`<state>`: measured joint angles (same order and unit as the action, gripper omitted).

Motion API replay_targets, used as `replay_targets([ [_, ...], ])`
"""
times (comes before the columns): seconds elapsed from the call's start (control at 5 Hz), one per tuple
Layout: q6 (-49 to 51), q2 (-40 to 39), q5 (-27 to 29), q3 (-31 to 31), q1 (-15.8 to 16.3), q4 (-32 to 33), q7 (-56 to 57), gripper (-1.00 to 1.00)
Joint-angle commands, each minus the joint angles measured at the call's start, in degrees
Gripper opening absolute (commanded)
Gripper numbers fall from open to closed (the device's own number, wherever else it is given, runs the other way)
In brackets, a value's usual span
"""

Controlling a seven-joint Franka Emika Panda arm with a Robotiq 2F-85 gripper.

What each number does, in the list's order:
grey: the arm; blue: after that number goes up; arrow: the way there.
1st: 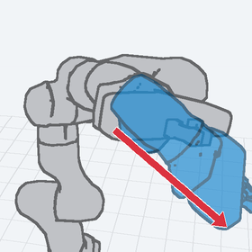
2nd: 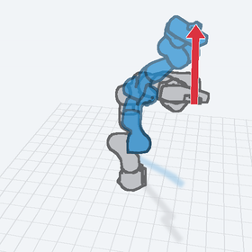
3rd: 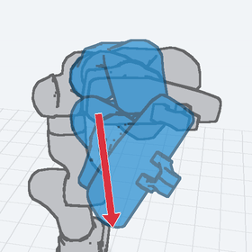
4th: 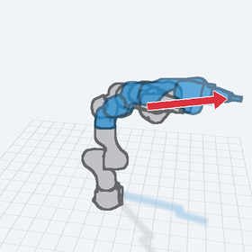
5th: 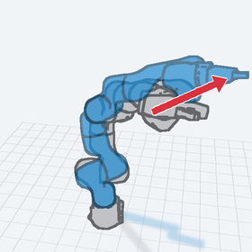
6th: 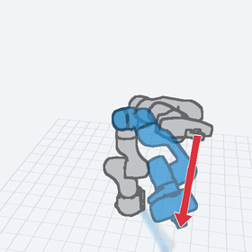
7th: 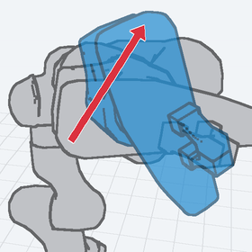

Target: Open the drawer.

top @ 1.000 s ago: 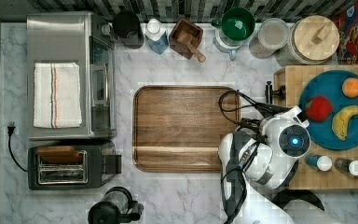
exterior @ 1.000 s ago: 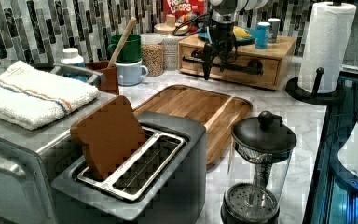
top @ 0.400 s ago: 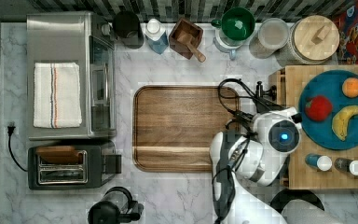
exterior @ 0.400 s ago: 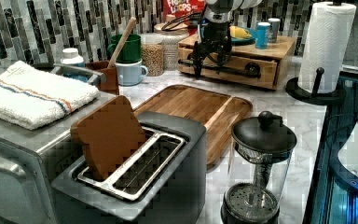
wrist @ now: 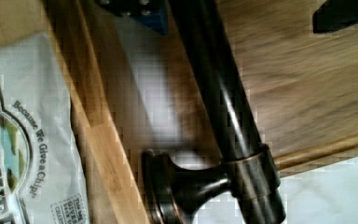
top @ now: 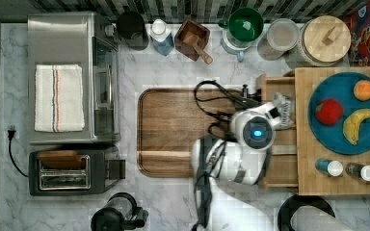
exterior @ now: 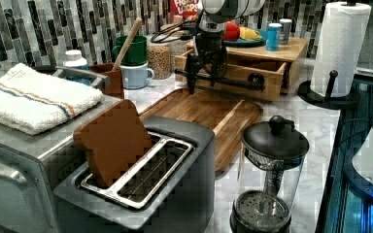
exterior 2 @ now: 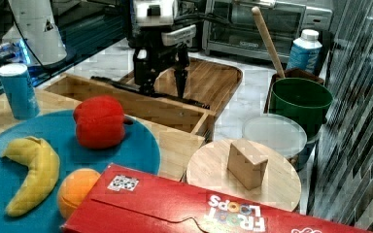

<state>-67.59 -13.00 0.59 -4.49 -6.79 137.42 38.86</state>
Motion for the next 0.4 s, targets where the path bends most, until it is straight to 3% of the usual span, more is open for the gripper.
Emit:
replay_targets([
  [0.2, 1.48, 5.49, -5.69, 7.28, 15.44, 3.99, -19.21, 1.00],
  [0.4, 1.48, 5.50, -5.53, 6.76, 15.98, 4.00, -19.10, 1.00],
])
